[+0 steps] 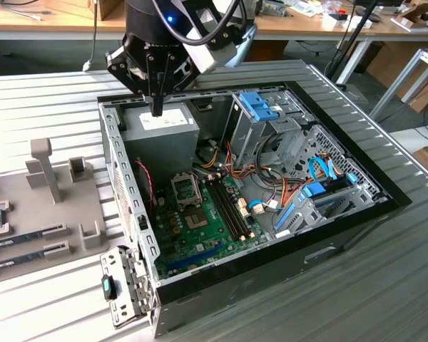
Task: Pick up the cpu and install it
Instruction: 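Reach for the cpu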
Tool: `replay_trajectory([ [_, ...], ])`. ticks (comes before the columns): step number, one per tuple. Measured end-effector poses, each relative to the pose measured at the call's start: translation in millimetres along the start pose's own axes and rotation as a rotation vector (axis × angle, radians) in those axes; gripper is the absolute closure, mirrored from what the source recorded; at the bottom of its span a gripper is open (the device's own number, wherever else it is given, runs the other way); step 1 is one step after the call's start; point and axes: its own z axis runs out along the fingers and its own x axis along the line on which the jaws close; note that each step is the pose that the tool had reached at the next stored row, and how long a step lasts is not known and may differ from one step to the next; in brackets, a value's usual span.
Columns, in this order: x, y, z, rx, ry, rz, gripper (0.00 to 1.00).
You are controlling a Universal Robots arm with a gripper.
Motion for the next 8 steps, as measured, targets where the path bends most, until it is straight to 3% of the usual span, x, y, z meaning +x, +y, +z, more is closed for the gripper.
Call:
replay_trajectory([
  [8, 6.4, -0.5, -0.2, 0.0000, 0.0000, 0.000, 0.89],
])
